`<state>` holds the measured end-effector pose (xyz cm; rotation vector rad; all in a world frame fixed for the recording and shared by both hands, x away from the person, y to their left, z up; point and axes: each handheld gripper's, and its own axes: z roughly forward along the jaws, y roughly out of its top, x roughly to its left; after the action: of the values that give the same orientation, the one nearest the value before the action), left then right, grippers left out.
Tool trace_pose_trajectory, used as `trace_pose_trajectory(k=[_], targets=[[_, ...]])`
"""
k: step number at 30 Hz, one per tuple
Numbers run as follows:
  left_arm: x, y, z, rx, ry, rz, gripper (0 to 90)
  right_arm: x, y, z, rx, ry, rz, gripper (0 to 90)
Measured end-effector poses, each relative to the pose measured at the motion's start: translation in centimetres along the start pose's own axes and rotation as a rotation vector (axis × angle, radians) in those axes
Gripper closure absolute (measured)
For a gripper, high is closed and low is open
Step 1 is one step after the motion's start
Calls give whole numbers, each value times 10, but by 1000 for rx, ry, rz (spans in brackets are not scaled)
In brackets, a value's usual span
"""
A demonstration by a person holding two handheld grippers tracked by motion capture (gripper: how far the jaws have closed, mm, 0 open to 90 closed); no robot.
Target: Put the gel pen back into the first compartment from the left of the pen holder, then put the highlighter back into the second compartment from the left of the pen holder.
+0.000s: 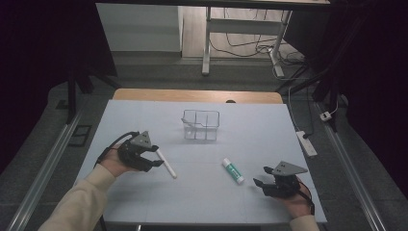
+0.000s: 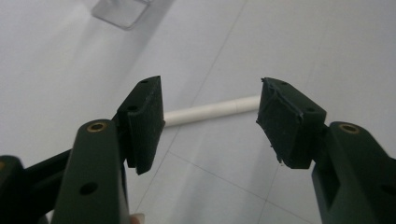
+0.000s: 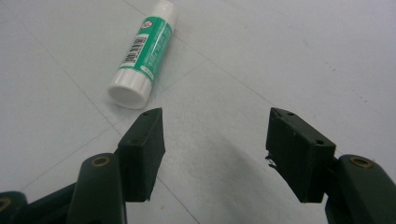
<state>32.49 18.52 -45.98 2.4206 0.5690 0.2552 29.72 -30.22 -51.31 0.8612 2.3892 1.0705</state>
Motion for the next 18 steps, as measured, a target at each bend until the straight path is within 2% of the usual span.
trace_pose_trajectory(k=[4,8,13,18], targets=[[0,2,6,37,-18,46,408,0,0,0,2,1,-2,364],[0,5,11,62,-37,69,406,0,0,-1,2,2,0,364],[1,8,15,73,-57,94,405,-1,-1,-1,0,-2,2,363],[-1,11,20,82,-76,147,413,-1,-1,-2,-8,-1,6,363]])
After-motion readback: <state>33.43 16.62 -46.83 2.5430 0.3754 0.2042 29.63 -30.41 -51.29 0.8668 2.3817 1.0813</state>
